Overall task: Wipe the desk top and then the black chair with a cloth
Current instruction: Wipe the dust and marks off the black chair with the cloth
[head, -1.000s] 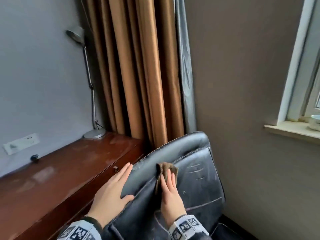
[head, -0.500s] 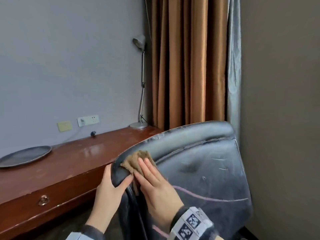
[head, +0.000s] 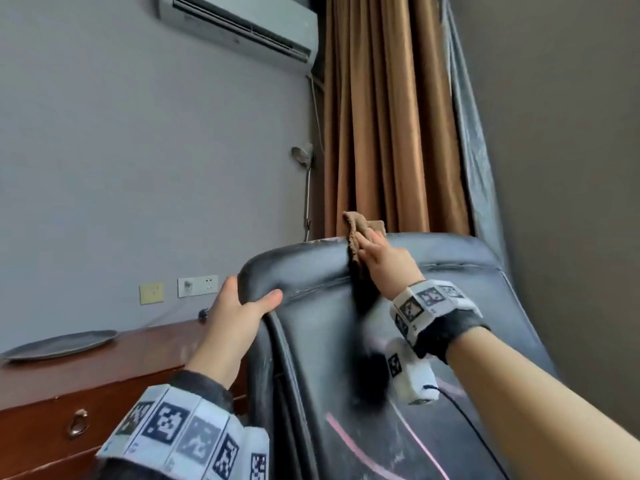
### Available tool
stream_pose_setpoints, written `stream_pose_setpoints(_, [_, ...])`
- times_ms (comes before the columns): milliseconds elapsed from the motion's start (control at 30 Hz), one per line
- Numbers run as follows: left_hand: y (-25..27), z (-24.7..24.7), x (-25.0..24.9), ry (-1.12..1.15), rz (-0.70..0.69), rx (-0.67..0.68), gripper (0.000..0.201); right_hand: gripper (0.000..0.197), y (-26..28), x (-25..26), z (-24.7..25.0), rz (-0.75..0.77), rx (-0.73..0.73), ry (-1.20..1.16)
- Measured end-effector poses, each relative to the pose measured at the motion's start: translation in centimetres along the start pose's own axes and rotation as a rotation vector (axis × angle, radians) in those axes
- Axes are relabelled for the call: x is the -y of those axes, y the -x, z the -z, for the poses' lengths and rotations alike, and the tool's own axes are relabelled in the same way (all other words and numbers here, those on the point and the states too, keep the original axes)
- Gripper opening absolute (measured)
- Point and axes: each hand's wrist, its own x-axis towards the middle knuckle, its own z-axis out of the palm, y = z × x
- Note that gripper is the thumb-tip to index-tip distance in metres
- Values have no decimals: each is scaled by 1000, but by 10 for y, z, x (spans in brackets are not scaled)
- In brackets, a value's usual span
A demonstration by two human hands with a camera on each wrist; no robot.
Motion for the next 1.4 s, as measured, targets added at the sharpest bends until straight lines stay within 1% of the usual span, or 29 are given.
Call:
stream_pose_setpoints(33, [0, 1, 1, 7, -8, -3, 25, 45, 0, -5, 3, -26, -12, 15])
stream_pose_setpoints(67, [0, 2, 2, 13, -18, -5, 24, 45, 7, 4, 0, 21, -24, -19])
stream_pose_setpoints(100, [1, 3, 3, 10, -28, -4, 23, 46, 20, 20, -10, 114, -25, -94])
stream_pose_setpoints(167, [2, 5, 4, -12, -54, -15, 22, 45, 62, 62, -34, 395, -47, -263])
stream_pose_setpoints(200, [1, 4, 3, -30, -68, -24, 22, 44, 82, 75, -44, 499, -72, -308])
stream_pose_setpoints(233, [0, 4, 2, -49, -78, -30, 22, 44, 89, 77, -50, 545, -98, -324])
stream_pose_setpoints(267, [0, 3, 1, -62, -78, -24, 24, 43, 86, 70, -49, 538, -100, -324])
stream_pose_setpoints(300, [0, 2, 0, -63, -73, -7, 27, 43, 75, 57, -47, 478, -89, -318])
stream_pose_setpoints(400, [0, -3, -2, -58, -25, 32, 29, 46, 39, 10, -32, 186, -85, -258])
stream_pose_setpoints(433, [-1, -4, -2, -60, -16, 35, 29, 47, 37, 4, -31, 137, -114, -234])
stream_pose_setpoints(500, [-3, -6, -1, -86, -4, 30, 32, 46, 55, 15, -40, 216, -135, -250])
stream_pose_setpoints(600, [-1, -11, 0, -151, -12, 5, 40, 46, 118, 39, -61, 511, -68, -291])
stream_pose_setpoints(667, [3, -12, 4, -207, -21, 5, 44, 47, 137, 24, -58, 644, -21, -250])
stream_pose_setpoints(700, [8, -12, 8, -265, -27, 8, 48, 47, 133, 7, -55, 664, -20, -216])
stream_pose_setpoints(733, [14, -12, 13, -343, -36, 16, 55, 49, 125, -10, -50, 626, -19, -177])
stream_pose_setpoints(800, [32, -12, 24, -506, -75, 37, 65, 53, 107, -33, -44, 441, -91, -172])
stream_pose_setpoints(833, [44, -14, 31, -601, -99, 46, 67, 52, 105, -31, -47, 330, -142, -186])
stream_pose_setpoints(867, [55, -16, 35, -723, -133, 50, 70, 51, 114, -21, -54, 279, -206, -197])
stream_pose_setpoints(933, [69, -19, 39, -953, -266, 3, 78, 51, 155, 5, -87, 387, -264, -203])
stream_pose_setpoints(967, [71, -21, 38, -1021, -385, -26, 82, 51, 180, 15, -99, 476, -223, -169])
stream_pose_setpoints(1033, [68, -23, 32, -1079, -622, 2, 76, 49, 194, -2, -100, 596, -208, -49])
stream_pose_setpoints(1067, [65, -26, 32, -1101, -712, 46, 70, 50, 188, -22, -96, 581, -230, 0])
stream_pose_setpoints(1100, [62, -30, 31, -1111, -741, 120, 65, 53, 176, -43, -90, 502, -259, 38])
stream_pose_setpoints(1133, [60, -34, 31, -1111, -720, 176, 64, 54, 163, -63, -80, 408, -299, 49])
stream_pose_setpoints(1200, [57, -40, 35, -1123, -665, 213, 68, 54, 146, -81, -70, 233, -359, 64])
stream_pose_setpoints(1233, [56, -41, 38, -1167, -670, 208, 69, 49, 149, -75, -78, 203, -389, 57])
stream_pose_setpoints(1300, [57, -40, 44, -1339, -723, 193, 65, 41, 174, -45, -106, 290, -390, 21])
stream_pose_setpoints(1367, [57, -36, 49, -1424, -772, 145, 64, 44, 204, -21, -120, 450, -302, 23])
stream_pose_setpoints(1400, [58, -36, 49, -1448, -803, 123, 64, 47, 207, -24, -116, 503, -269, 38])
